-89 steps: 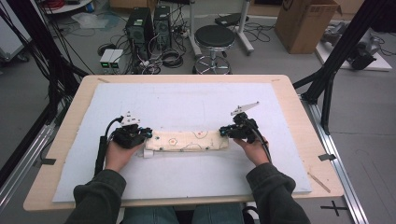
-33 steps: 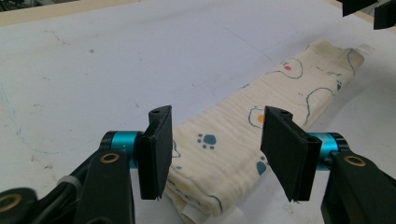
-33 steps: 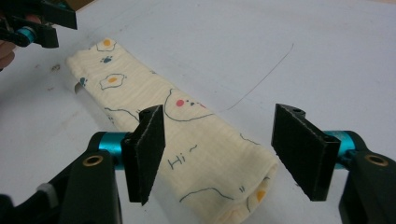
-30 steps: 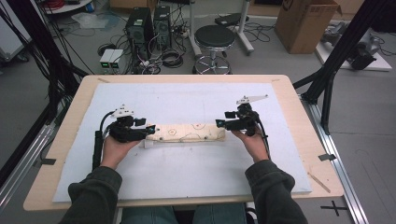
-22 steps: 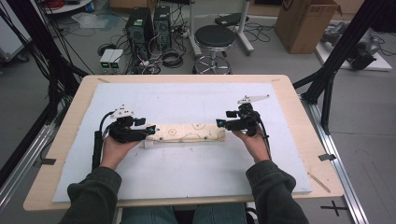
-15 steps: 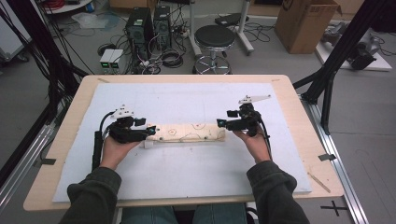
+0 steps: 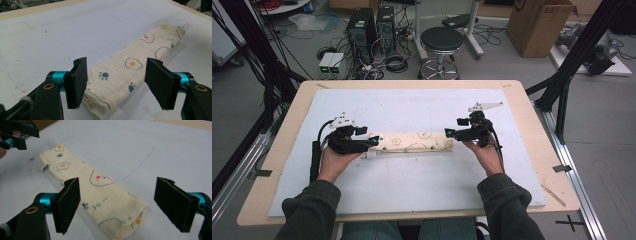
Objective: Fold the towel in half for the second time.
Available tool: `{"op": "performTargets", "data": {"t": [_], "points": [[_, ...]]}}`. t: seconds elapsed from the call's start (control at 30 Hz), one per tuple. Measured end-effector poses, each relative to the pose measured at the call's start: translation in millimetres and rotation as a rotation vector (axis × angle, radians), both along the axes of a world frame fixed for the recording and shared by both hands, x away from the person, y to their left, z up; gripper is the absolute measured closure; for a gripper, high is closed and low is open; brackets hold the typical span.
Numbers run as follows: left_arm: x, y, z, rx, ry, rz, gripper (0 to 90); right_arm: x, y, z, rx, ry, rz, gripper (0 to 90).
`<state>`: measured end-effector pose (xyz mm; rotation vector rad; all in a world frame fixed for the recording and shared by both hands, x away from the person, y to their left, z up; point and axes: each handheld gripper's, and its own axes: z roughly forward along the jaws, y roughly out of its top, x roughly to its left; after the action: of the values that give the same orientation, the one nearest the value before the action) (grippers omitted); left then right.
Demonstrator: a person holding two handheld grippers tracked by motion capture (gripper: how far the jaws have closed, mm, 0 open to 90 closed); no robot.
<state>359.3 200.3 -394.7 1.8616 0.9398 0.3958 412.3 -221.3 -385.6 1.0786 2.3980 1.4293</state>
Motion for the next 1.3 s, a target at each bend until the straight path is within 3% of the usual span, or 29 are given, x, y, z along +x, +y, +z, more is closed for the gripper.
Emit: {"op": "performTargets", "data": {"t": [0.3,0.63,0.93,1.3], "points": [[-4.0,-0.6,2.7,0.006,-0.003,-0.007,29.2,-4.0,1.7,1.6,-0.016,-0.005,-0.008,12.6],[-9.5,-0.5,6.6,0.007,-0.012,-0.02,27.0,-12.4,1.1,6.2,-0.028,-0.033,-0.002,12.4],[-17.0,1.3,10.7,-0.003,-0.031,-0.029,19.3,-19.0,-2.3,10.7,-0.036,-0.047,-0.013,12.3],[-25.3,6.4,12.9,0.008,-0.044,-0.024,19.2,-29.2,-9.7,9.4,-0.046,-0.074,-0.019,12.3]]}}
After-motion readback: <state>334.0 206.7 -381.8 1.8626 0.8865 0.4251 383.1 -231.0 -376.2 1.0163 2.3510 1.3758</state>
